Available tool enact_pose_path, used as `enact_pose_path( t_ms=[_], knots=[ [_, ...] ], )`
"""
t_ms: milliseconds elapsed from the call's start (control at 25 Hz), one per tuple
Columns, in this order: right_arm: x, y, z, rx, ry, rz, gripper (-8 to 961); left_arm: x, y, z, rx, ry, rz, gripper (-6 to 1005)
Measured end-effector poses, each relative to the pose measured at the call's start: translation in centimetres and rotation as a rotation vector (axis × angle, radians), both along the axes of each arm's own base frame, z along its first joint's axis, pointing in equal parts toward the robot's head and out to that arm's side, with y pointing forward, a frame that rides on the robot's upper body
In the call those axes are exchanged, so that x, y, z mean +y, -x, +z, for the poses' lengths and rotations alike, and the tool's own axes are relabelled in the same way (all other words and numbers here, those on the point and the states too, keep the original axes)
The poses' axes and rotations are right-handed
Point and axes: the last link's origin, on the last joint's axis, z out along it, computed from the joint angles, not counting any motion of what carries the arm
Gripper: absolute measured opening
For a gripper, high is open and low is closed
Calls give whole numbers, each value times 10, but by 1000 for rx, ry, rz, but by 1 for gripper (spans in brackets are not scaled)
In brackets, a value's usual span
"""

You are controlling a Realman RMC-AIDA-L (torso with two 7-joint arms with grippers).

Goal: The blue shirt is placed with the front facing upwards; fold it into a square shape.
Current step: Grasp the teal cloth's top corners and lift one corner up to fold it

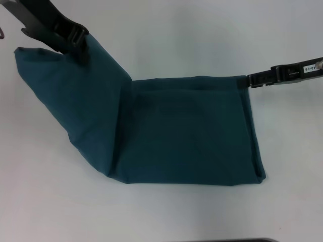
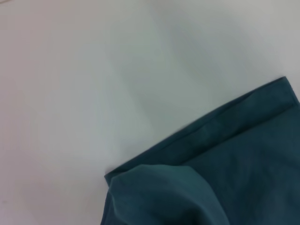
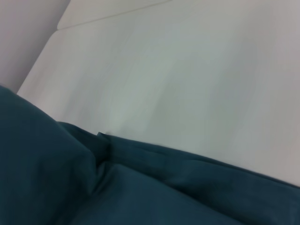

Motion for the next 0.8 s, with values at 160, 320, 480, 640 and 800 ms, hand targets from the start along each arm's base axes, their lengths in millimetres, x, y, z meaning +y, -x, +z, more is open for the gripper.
enact_pose_path(
  t_ms=[160,320,480,640,800],
  knots=[
    [0,3,-3,6,6,2,643,3,7,9,18,-22,23,89],
    [1,5,-4,13,9,6,642,8,32,27,55,-94,88,89],
    [3,11,-7,27,11,14,642,7,58,46,85,-170,157,88],
    [5,16,-9,32,18,12,642,2,79,54,143,-208,211,88],
    [6,19,-12,41,23,9,641,-5,93,54,167,-203,229,88]
  ],
)
